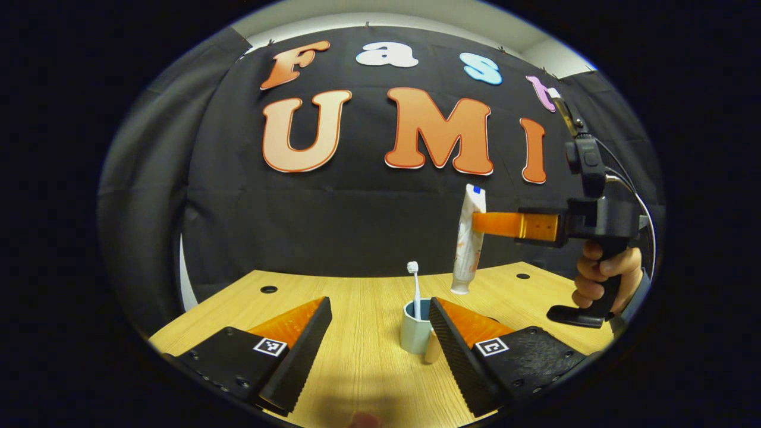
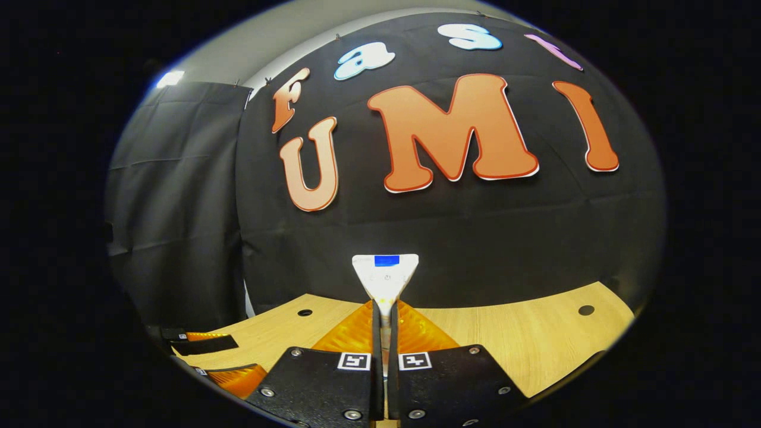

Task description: Put the toothbrush and toothpaste on the desktop into the cup, then pick up the cup and place it on the coaster on the desktop.

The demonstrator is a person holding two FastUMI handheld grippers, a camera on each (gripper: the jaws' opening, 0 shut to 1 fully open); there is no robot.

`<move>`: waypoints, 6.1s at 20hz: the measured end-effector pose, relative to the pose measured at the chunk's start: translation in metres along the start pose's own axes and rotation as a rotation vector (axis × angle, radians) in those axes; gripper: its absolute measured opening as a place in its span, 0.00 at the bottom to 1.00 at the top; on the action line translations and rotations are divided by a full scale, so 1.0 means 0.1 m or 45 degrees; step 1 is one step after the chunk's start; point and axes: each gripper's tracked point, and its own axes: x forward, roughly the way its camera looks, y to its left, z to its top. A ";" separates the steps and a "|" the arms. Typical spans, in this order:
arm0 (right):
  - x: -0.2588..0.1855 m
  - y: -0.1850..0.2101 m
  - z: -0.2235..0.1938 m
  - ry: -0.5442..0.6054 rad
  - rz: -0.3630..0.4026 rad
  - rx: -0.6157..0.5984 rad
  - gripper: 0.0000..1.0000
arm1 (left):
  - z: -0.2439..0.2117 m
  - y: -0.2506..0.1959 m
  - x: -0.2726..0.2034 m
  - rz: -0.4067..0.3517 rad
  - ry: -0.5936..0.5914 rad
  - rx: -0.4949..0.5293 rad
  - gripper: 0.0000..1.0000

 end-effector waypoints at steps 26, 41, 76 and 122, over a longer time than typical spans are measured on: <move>0.09 0.12 -1.00 0.229 0.007 -0.116 0.17 | -0.42 0.15 0.19 0.006 0.121 -0.027 0.99; -0.81 -0.28 0.15 0.062 -0.089 -0.151 0.86 | -0.52 -0.57 0.53 -0.238 0.431 -0.109 0.97; -1.90 -0.80 0.28 0.062 -0.082 -0.111 0.91 | -1.54 -0.87 1.03 0.054 1.384 -0.198 0.27; -2.57 -1.66 0.11 0.063 -0.360 -0.010 0.91 | -1.39 -1.80 2.52 -0.165 1.206 -0.017 0.87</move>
